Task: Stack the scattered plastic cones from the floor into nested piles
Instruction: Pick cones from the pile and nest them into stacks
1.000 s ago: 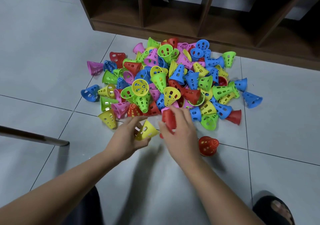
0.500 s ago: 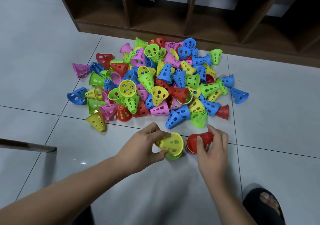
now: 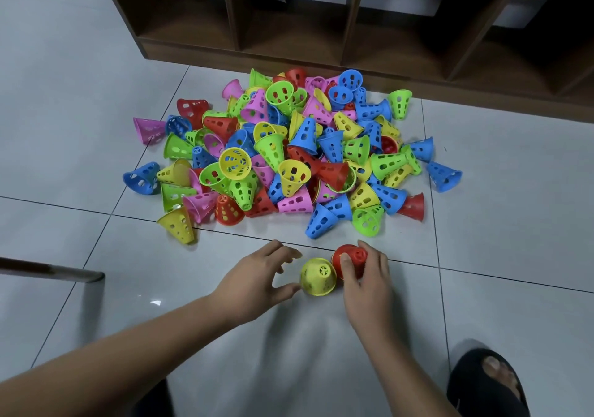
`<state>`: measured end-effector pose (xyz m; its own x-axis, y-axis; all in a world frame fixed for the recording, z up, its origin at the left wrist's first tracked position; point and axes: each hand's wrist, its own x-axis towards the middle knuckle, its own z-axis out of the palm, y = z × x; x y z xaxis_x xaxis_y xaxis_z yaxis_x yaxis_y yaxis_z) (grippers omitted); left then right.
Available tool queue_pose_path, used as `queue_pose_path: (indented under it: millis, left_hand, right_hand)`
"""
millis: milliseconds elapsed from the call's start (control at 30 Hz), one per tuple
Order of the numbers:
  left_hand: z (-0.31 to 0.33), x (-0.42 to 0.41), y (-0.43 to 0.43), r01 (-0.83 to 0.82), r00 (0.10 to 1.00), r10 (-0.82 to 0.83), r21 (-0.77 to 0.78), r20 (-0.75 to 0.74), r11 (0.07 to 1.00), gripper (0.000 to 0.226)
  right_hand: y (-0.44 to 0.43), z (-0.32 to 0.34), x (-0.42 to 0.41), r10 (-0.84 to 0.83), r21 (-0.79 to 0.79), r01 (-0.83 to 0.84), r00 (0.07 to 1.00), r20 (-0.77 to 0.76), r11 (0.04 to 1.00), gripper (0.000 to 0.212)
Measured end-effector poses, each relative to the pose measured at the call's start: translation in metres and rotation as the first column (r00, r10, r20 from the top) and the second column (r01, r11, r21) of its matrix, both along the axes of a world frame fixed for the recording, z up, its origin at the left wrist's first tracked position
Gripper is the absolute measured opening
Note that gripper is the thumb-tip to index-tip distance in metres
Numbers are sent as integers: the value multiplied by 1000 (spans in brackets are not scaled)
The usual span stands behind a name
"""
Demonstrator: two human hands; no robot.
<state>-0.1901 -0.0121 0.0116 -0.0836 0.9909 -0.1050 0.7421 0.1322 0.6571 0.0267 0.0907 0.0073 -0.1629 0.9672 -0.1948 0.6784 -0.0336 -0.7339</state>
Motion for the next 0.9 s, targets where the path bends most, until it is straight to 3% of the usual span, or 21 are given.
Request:
queue_pose_path:
  millis: [100,267,533,900]
  left_hand:
    - [-5,-17,-11,-67,997,69,-58,32,996,64]
    - [-8,-10,-24,-153,953,208,-239,222,959,92]
    - [-12,-30,-25,-296,914,323,-140,246,945,79]
    - [-41,-30,-22,-282,950,295,-133,98,950,66]
  right_hand:
    - [-8,-9,-24,-38,-2,38,999,-36,999,53]
    - [-25,-10,-57,0,21,1,1000,-26,1000,43]
    - [-30,-4,-102,145,-58,-154,979,-141,986,38]
    - [-22,-9,-127,199,-99,-221,961,-190,970,41]
